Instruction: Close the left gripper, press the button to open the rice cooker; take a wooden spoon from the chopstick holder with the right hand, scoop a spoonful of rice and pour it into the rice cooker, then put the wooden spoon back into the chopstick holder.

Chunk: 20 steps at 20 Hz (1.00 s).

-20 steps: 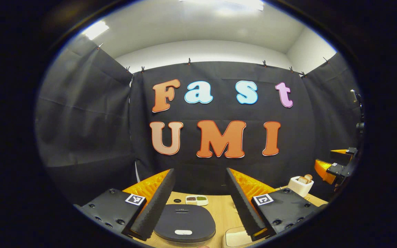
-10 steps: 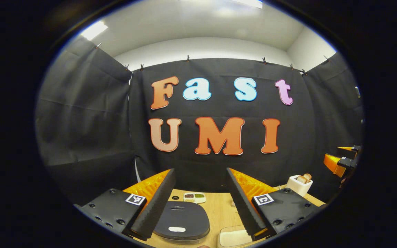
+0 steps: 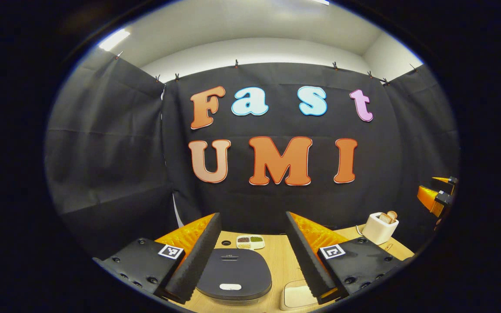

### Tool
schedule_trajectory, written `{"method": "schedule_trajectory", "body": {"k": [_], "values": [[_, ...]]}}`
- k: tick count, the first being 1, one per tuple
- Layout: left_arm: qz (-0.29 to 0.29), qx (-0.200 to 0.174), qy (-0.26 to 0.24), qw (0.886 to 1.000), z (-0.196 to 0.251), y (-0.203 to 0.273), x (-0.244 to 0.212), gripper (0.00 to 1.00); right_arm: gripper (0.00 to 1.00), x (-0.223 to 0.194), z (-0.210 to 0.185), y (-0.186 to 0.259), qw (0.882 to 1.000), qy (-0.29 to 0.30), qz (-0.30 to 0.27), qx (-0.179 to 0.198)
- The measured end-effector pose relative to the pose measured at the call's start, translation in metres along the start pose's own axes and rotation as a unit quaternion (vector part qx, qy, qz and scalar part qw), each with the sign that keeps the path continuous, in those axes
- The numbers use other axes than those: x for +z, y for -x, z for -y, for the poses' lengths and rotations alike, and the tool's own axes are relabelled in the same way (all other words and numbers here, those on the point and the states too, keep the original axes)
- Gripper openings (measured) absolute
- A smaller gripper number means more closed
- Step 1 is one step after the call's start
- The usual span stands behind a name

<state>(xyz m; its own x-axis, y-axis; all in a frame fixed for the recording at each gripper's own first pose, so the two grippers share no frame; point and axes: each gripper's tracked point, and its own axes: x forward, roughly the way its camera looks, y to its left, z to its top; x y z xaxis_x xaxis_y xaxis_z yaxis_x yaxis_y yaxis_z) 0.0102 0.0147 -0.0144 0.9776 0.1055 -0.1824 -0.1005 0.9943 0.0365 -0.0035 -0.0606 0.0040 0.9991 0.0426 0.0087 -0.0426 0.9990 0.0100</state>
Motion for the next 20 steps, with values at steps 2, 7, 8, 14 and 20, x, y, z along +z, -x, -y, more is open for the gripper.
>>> {"method": "schedule_trajectory", "body": {"k": [2,7,8,14,20], "values": [[-0.010,0.009,0.004,1.000,-0.013,-0.005,-0.004,0.83,0.95,-0.003,0.003,-0.001,1.000,-0.001,-0.003,-0.003],[-0.068,0.029,0.024,0.997,-0.041,-0.019,-0.033,0.49,0.97,-0.015,0.018,0.002,1.000,0.011,-0.011,-0.019],[-0.086,0.042,0.024,0.995,-0.048,-0.023,-0.046,0.28,0.95,-0.019,0.021,0.002,1.000,0.013,-0.016,-0.023],[-0.240,0.011,0.095,0.966,-0.045,-0.036,-0.115,0.05,0.97,-0.038,0.036,0.007,0.998,0.015,-0.038,-0.043],[-0.394,0.004,0.138,0.909,-0.039,-0.037,-0.186,0.06,0.95,-0.060,0.043,0.007,0.996,0.019,-0.067,-0.052]]}}
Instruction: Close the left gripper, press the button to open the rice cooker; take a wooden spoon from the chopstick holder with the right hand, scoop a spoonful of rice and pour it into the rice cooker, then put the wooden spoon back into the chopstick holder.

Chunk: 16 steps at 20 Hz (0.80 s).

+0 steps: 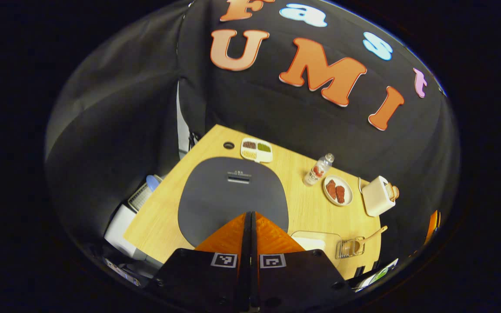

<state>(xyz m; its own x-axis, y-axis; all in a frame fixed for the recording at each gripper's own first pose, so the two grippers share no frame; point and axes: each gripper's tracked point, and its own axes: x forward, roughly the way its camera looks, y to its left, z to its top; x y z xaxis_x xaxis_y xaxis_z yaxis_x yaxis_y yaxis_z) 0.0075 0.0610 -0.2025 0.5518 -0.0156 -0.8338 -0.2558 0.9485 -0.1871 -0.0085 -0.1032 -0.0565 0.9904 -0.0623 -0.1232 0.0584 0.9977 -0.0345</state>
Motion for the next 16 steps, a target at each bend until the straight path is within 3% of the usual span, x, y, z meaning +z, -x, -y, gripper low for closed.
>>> {"method": "schedule_trajectory", "body": {"k": [3,6,13,16], "values": [[-0.073,-0.004,0.010,0.997,-0.008,-0.019,-0.026,0.02,0.95,-0.013,-0.003,-0.002,1.000,0.000,-0.018,0.002],[-0.105,-0.005,0.027,0.994,-0.010,-0.033,-0.040,0.06,0.95,-0.028,-0.004,-0.004,0.999,0.008,-0.035,0.004],[-0.115,0.019,0.046,0.992,-0.022,-0.056,-0.061,0.06,0.95,-0.062,-0.015,-0.009,0.997,0.002,-0.074,0.016],[-0.126,0.006,0.094,0.988,-0.026,-0.052,-0.064,0.06,0.95,-0.076,-0.019,-0.011,0.995,0.001,-0.094,0.023]]}}
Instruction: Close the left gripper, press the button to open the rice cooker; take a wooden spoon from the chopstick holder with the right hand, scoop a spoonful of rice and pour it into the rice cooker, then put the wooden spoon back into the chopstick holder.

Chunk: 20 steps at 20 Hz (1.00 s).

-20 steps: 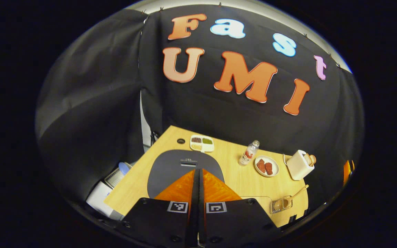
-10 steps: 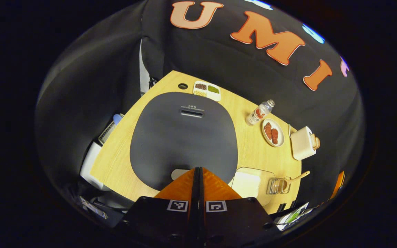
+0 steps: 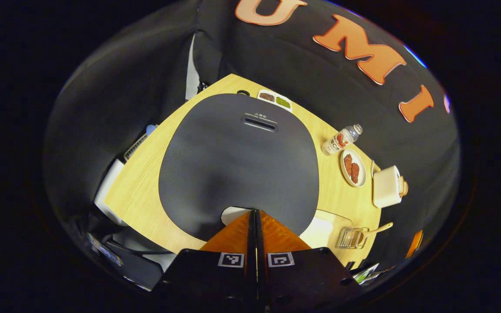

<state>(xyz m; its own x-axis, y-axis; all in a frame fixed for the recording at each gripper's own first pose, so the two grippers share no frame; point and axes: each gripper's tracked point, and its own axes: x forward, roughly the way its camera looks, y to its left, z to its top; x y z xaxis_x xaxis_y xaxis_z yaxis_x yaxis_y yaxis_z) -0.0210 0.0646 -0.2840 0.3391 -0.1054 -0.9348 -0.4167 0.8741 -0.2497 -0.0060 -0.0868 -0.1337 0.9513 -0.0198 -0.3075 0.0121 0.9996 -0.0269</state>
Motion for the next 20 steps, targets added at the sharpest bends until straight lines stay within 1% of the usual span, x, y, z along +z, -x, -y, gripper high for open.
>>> {"method": "schedule_trajectory", "body": {"k": [2,4,7,9,10,12,13,15,17,20], "values": [[-0.003,-0.015,0.016,1.000,-0.003,-0.003,0.003,0.06,0.95,-0.004,-0.004,-0.004,1.000,-0.005,-0.009,0.006],[0.007,-0.019,0.019,1.000,-0.004,-0.003,0.002,0.06,0.95,-0.006,-0.010,-0.008,1.000,-0.009,-0.013,0.015],[0.064,0.000,-0.012,0.998,-0.002,0.002,0.004,0.06,0.95,-0.009,-0.013,-0.013,0.999,-0.006,-0.018,0.025],[0.110,0.015,-0.037,0.993,0.003,0.016,0.011,0.06,0.95,-0.011,-0.014,-0.016,0.999,-0.002,-0.026,0.028],[0.134,0.019,-0.041,0.990,0.008,0.025,0.018,0.06,0.95,-0.011,-0.015,-0.018,0.999,0.000,-0.028,0.030],[0.203,0.011,-0.051,0.978,0.026,0.054,0.044,0.06,0.95,-0.012,-0.014,-0.020,0.999,0.005,-0.031,0.031],[0.246,0.006,-0.055,0.968,0.032,0.071,0.060,0.06,0.95,-0.015,-0.013,-0.021,0.999,0.007,-0.036,0.032],[0.318,0.017,-0.058,0.946,0.033,0.104,0.090,0.06,0.95,-0.020,-0.010,-0.022,0.999,0.004,-0.042,0.032],[0.363,0.001,-0.049,0.931,0.046,0.137,0.102,0.06,0.95,-0.025,-0.010,-0.025,0.998,0.000,-0.051,0.035],[0.394,0.016,-0.068,0.917,0.039,0.158,0.099,0.06,0.95,-0.034,-0.004,-0.030,0.997,-0.009,-0.064,0.037]]}}
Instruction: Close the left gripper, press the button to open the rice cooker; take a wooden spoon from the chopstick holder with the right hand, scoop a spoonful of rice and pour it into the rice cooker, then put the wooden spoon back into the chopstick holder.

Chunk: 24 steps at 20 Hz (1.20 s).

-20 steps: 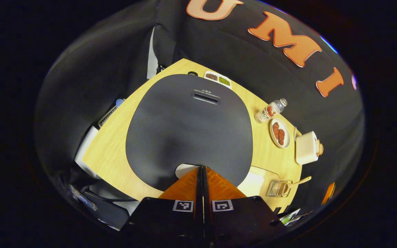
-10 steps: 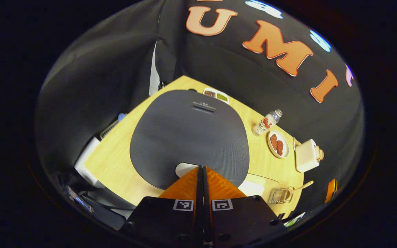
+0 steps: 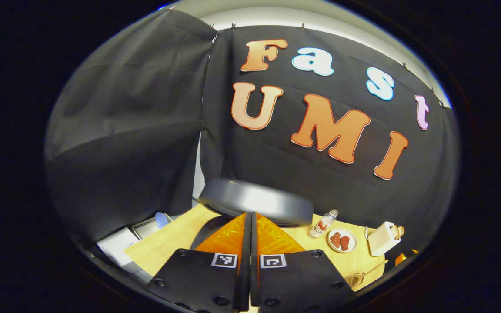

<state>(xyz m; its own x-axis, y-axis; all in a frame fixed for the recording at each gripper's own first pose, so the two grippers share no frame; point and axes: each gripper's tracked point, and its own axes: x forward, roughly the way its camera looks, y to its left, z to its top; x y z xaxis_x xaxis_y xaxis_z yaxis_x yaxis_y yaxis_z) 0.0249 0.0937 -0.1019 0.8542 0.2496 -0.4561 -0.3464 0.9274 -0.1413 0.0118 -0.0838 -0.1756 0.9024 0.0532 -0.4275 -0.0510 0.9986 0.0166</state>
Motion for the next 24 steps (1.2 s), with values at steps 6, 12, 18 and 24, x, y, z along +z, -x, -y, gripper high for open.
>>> {"method": "schedule_trajectory", "body": {"k": [6,12,18,24], "values": [[0.069,0.015,-0.073,0.995,0.020,0.040,0.007,0.07,0.95,-0.021,0.008,-0.011,0.999,-0.034,-0.035,0.017],[0.102,0.005,-0.100,0.990,0.042,0.075,-0.006,0.71,0.95,-0.040,0.010,-0.026,0.996,-0.047,-0.071,0.038],[0.109,0.026,-0.119,0.987,0.044,0.100,-0.025,0.91,0.95,-0.077,0.017,-0.053,0.988,-0.076,-0.128,0.040],[0.085,0.059,-0.113,0.988,0.042,0.120,-0.051,0.92,0.91,-0.113,0.031,-0.086,0.978,-0.102,-0.176,0.049]]}}
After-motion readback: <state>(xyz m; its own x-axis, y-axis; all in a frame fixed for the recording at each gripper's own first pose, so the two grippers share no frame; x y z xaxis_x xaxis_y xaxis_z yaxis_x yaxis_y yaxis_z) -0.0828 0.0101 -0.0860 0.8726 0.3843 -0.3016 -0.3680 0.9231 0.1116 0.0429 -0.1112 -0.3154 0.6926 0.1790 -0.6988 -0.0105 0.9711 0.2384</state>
